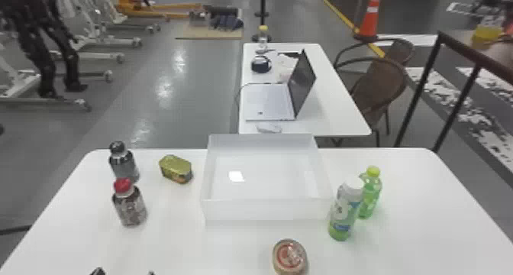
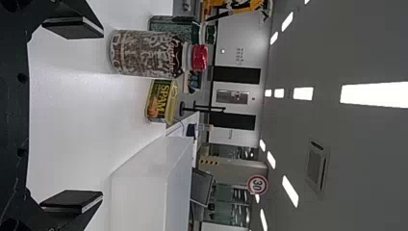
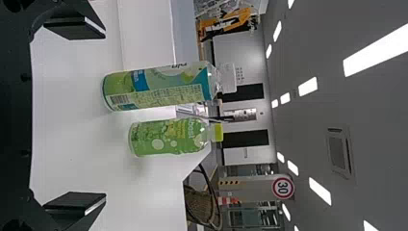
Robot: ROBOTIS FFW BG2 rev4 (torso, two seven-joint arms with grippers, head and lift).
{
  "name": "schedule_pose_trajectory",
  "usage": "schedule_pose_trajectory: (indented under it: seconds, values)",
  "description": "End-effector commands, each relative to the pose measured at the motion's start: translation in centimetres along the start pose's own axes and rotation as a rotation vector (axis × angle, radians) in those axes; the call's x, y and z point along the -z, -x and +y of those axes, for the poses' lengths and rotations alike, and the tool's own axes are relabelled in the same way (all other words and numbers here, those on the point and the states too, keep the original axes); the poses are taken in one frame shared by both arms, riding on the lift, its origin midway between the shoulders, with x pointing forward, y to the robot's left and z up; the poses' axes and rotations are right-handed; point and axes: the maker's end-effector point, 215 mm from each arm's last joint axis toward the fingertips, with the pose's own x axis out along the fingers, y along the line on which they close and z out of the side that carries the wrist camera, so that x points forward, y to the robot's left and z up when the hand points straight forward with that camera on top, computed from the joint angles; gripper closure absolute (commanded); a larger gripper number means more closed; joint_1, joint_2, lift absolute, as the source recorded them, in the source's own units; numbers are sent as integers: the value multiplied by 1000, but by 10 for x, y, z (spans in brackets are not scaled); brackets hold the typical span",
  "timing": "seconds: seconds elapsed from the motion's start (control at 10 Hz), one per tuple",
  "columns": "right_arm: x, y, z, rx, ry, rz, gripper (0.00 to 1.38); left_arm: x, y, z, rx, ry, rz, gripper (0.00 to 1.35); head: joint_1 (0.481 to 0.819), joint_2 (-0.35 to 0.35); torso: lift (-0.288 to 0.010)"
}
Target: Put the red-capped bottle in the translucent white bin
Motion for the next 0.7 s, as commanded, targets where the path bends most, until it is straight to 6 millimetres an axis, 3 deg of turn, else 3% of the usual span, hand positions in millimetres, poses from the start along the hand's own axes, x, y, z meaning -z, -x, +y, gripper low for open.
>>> schedule_pose_trajectory:
  seconds: [0.0, 0.6]
  values:
    - [-1, -1, 0, 0, -1, -1, 105, 0, -2, 0, 1, 0, 2, 121, 549, 0, -100]
    - [-1, -1, 1, 0, -3, -3, 105, 2, -5, 0, 4, -4, 7, 121, 549, 0, -100]
